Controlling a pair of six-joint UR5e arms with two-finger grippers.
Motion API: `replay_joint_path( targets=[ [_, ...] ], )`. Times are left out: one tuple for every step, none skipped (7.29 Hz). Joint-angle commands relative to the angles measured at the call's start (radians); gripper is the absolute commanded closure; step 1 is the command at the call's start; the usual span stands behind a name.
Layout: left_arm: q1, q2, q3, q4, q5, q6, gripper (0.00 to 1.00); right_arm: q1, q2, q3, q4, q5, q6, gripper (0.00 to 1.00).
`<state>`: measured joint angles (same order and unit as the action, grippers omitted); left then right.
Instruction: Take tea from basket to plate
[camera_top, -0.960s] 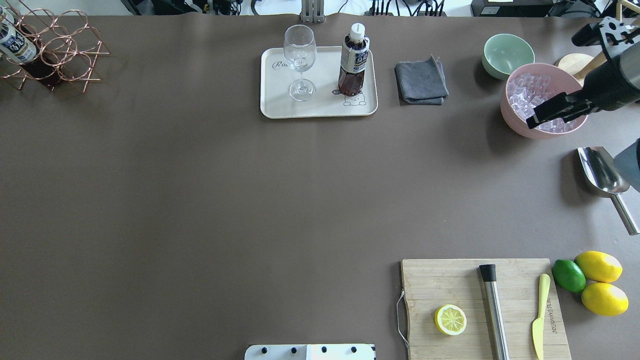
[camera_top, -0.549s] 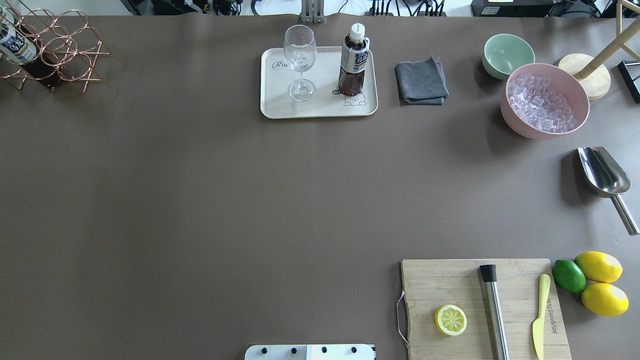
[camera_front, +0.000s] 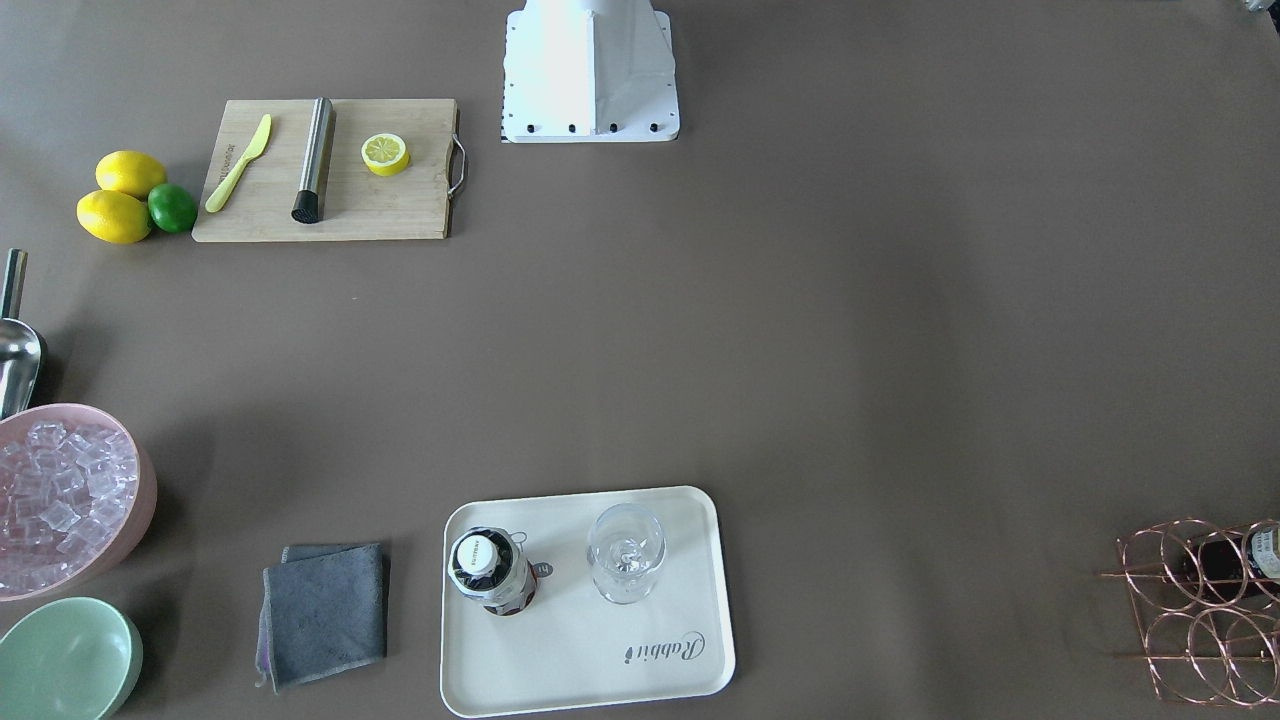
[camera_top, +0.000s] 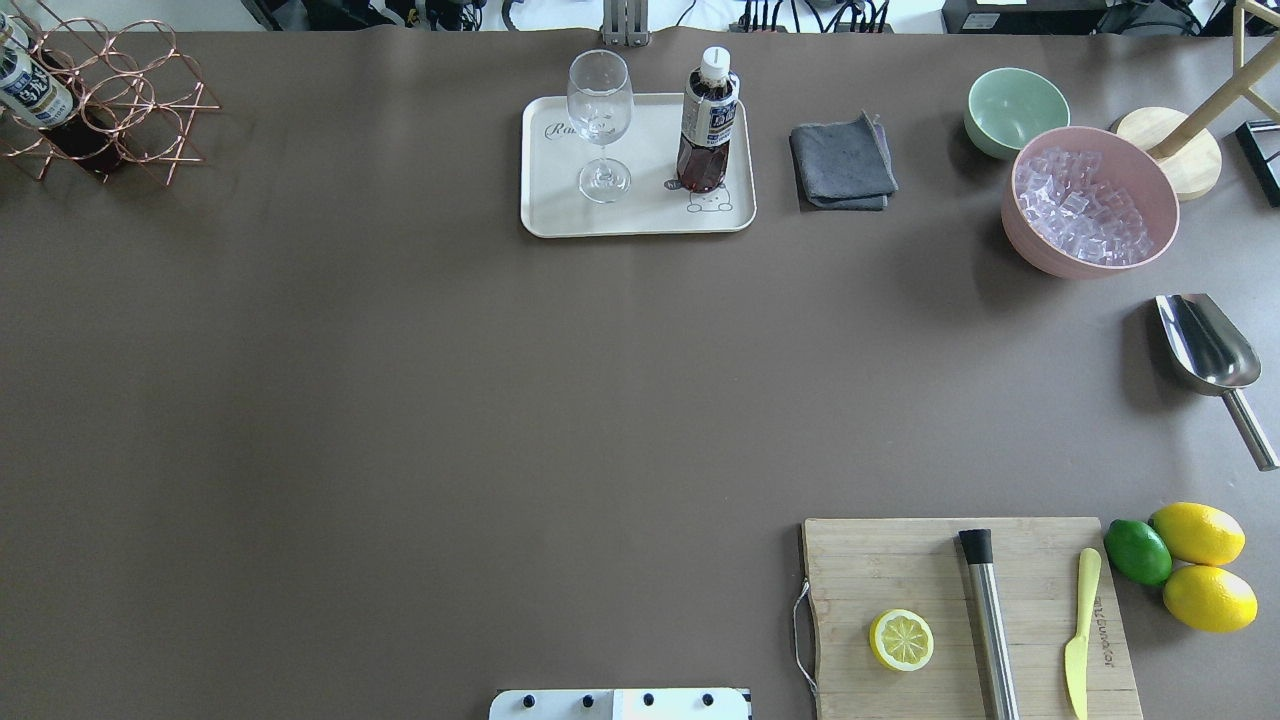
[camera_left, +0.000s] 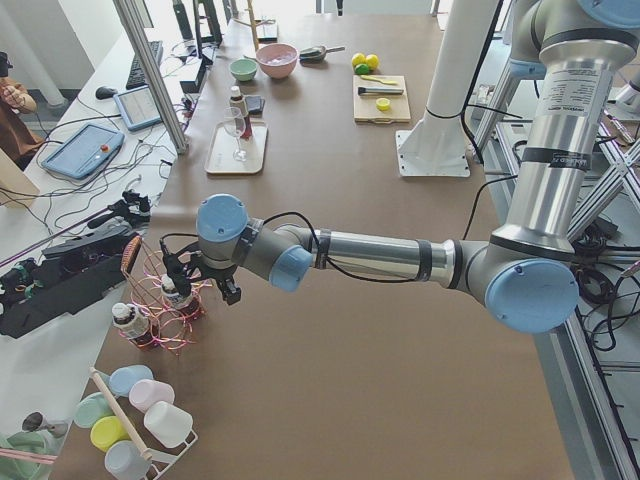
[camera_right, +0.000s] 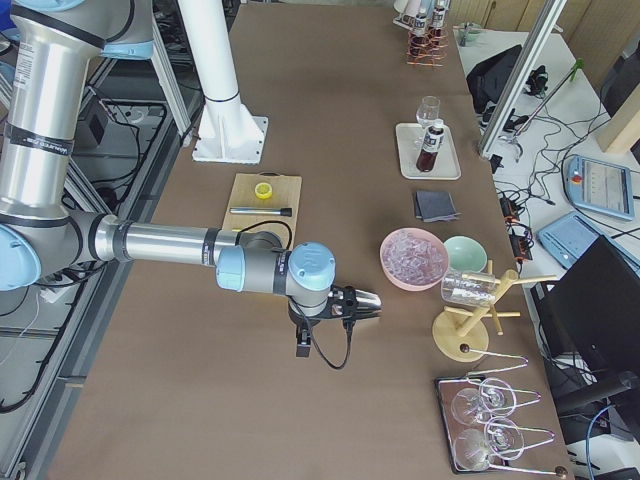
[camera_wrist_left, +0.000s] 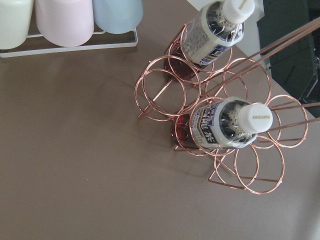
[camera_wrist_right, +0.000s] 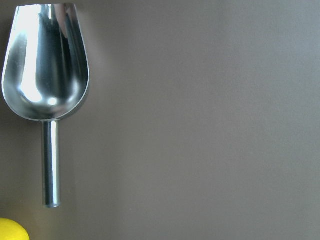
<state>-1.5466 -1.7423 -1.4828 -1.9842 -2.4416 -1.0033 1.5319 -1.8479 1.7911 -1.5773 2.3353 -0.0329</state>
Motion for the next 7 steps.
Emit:
replay_joint_path(
  targets=[
    [0.039, 0.050, -0.013, 0.013, 0.030, 0.266, 0.03, 0.019, 0.002, -0.030, 0.005, -0.043, -0.007, 0.00],
    [0.039, 0.076, -0.026, 0.015, 0.030, 0.361, 0.03, 0.019, 0.004, -0.032, 0.005, -0.054, -0.006, 0.00],
    [0.040, 0.124, -0.065, 0.015, 0.030, 0.450, 0.03, 0.019, 0.006, -0.026, 0.005, -0.050, -0.004, 0.00],
    [0.040, 0.185, -0.109, 0.015, 0.032, 0.554, 0.03, 0.019, 0.007, -0.030, 0.006, -0.051, -0.009, 0.00],
    [0.040, 0.214, -0.123, 0.018, 0.036, 0.621, 0.03, 0.019, 0.007, -0.030, 0.008, -0.051, -0.006, 0.00],
    [0.040, 0.218, -0.131, 0.059, 0.038, 0.649, 0.03, 0.019, 0.007, -0.030, 0.008, -0.051, -0.002, 0.00],
    [0.034, 0.207, -0.143, 0.170, 0.038, 0.695, 0.03, 0.019, 0.009, -0.032, 0.008, -0.053, 0.001, 0.00]
  ],
)
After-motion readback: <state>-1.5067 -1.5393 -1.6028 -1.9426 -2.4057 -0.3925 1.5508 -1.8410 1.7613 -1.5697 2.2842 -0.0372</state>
